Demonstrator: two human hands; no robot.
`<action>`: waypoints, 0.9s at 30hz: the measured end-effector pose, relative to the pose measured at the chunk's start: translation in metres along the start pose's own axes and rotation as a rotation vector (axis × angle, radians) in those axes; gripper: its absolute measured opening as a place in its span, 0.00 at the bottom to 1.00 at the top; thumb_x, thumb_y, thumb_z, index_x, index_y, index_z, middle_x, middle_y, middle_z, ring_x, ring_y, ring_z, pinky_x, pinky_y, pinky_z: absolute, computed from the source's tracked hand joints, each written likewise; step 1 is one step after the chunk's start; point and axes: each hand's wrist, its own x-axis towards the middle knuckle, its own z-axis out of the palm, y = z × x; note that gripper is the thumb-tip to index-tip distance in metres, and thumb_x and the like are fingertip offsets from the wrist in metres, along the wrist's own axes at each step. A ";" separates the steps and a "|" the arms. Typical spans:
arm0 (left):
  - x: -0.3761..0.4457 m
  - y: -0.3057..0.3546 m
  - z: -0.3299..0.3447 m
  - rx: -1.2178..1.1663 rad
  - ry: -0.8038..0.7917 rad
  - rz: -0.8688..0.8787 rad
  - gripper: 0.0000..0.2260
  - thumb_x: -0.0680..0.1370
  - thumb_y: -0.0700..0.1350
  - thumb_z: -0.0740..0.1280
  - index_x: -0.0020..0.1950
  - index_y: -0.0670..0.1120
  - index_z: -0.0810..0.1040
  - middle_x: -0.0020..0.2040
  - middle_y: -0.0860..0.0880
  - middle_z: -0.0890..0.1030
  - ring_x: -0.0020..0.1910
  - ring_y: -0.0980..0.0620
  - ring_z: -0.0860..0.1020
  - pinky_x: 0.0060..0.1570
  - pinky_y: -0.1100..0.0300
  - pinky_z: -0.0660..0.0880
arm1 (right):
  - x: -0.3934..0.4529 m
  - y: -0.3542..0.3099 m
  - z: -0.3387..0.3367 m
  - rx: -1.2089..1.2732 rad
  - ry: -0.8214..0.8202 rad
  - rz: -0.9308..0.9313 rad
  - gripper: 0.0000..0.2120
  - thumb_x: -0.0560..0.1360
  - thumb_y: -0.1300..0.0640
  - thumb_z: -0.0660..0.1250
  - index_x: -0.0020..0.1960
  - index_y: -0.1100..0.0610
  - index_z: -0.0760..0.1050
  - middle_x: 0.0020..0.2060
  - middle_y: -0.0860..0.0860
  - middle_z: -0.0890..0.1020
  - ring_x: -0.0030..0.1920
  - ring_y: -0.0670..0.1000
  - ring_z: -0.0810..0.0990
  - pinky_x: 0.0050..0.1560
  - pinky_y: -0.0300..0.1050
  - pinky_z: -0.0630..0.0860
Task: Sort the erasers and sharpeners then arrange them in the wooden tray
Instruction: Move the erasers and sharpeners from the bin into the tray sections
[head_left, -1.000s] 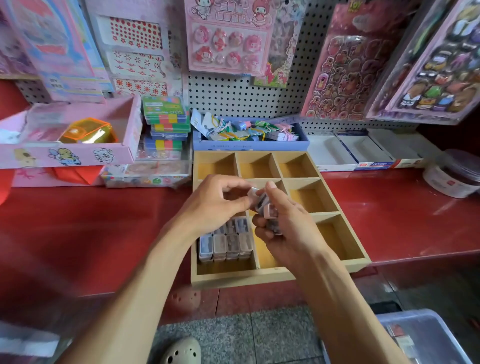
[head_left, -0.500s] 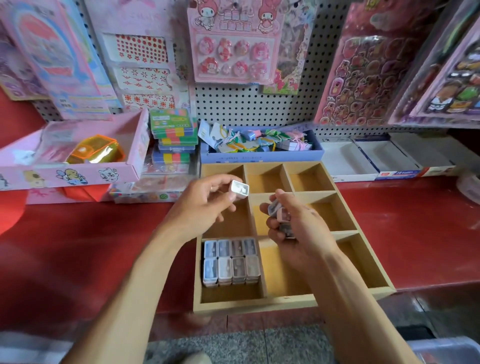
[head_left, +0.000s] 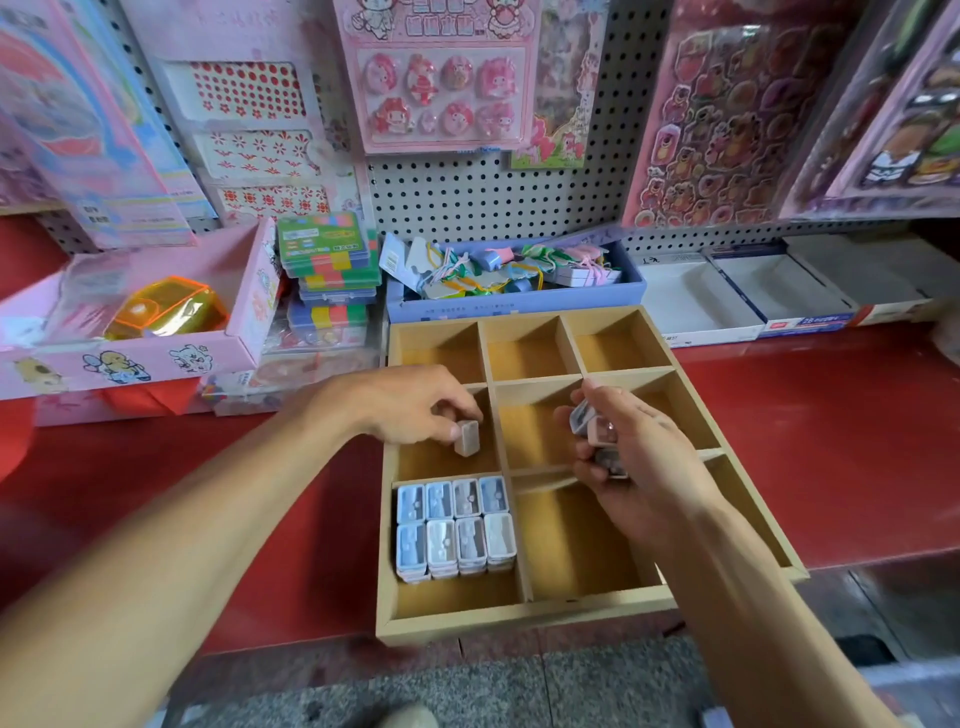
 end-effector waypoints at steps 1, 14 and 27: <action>0.002 0.002 0.000 0.034 -0.015 -0.003 0.15 0.80 0.43 0.66 0.67 0.50 0.77 0.43 0.55 0.78 0.39 0.59 0.73 0.39 0.68 0.68 | 0.000 0.000 0.001 -0.005 0.001 -0.001 0.10 0.80 0.55 0.66 0.43 0.59 0.78 0.40 0.58 0.78 0.28 0.47 0.71 0.23 0.37 0.64; -0.014 0.000 0.022 0.211 0.332 -0.028 0.15 0.69 0.57 0.75 0.53 0.54 0.83 0.42 0.58 0.82 0.45 0.54 0.80 0.45 0.56 0.77 | -0.005 -0.004 0.001 0.063 0.036 0.030 0.11 0.81 0.55 0.64 0.43 0.59 0.77 0.36 0.56 0.79 0.26 0.46 0.70 0.22 0.36 0.63; -0.005 0.003 0.032 0.123 0.644 -0.006 0.10 0.73 0.52 0.74 0.53 0.53 0.82 0.41 0.57 0.83 0.42 0.57 0.79 0.43 0.59 0.74 | -0.013 0.002 0.011 0.122 0.018 0.113 0.09 0.79 0.55 0.66 0.47 0.60 0.77 0.34 0.55 0.78 0.25 0.46 0.70 0.21 0.36 0.63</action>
